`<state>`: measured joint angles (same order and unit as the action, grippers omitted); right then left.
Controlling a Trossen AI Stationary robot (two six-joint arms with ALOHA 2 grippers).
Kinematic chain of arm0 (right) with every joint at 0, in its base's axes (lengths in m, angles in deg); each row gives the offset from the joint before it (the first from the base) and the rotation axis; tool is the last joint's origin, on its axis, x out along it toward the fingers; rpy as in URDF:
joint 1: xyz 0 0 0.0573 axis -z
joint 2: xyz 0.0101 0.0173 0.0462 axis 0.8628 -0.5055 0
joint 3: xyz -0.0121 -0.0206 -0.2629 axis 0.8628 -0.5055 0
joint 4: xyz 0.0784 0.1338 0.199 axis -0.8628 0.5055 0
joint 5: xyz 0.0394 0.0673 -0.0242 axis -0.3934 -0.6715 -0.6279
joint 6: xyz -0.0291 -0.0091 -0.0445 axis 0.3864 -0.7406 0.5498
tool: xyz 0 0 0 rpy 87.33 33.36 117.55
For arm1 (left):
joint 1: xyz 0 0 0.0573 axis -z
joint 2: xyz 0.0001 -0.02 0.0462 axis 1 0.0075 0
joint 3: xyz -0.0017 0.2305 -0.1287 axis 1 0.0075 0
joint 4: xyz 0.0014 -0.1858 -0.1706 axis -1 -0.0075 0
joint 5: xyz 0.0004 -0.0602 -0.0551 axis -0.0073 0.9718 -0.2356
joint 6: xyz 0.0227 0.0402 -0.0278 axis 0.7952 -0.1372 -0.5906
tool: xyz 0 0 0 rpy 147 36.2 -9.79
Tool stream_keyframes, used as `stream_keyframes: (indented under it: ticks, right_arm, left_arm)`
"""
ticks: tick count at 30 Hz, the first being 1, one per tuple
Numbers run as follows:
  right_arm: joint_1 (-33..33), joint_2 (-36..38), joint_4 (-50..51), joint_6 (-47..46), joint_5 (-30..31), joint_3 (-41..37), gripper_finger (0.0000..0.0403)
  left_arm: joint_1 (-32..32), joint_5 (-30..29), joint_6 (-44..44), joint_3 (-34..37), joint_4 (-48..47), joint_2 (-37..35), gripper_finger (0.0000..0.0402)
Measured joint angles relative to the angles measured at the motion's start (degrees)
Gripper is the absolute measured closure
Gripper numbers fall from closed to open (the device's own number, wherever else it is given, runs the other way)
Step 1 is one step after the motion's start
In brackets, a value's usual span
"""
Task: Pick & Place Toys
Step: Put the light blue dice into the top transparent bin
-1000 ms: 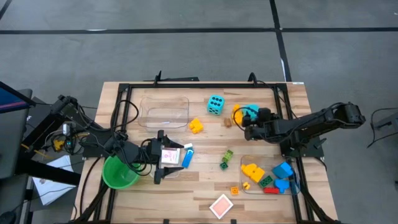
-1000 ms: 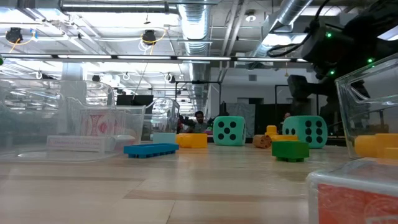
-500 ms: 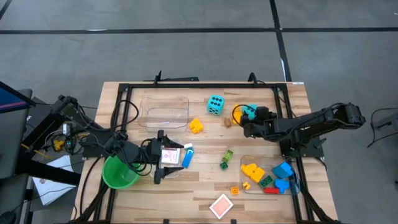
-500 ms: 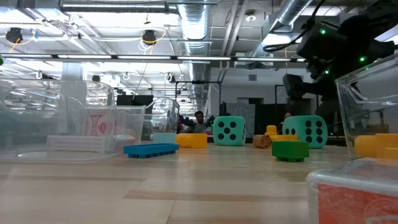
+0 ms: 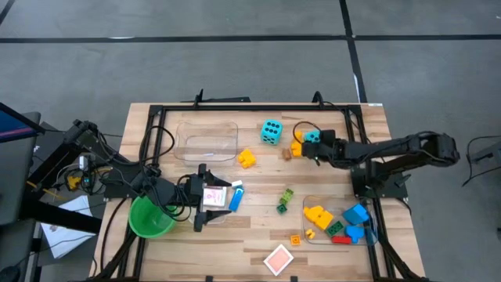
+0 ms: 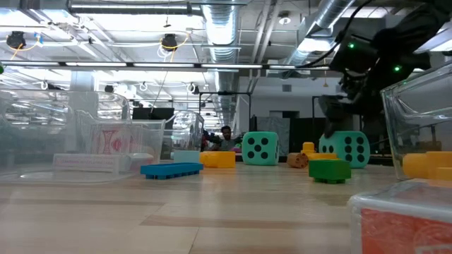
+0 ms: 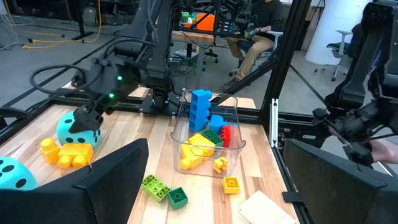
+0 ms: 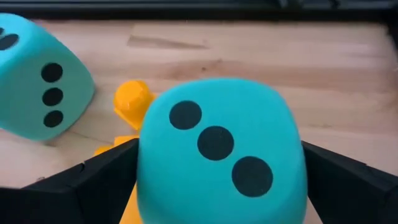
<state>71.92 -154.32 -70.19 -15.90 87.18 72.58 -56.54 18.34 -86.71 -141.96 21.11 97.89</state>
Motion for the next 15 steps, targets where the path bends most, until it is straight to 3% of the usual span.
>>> stream_keyframes:
  ticks: [15]
  right_arm:
    - [1.8, -0.01, 1.04, 1.09, -3.1, 0.06, 0.0007]
  left_arm:
    - [0.0, 0.0, 0.02, 0.0, 0.0, 0.0, 0.0032]
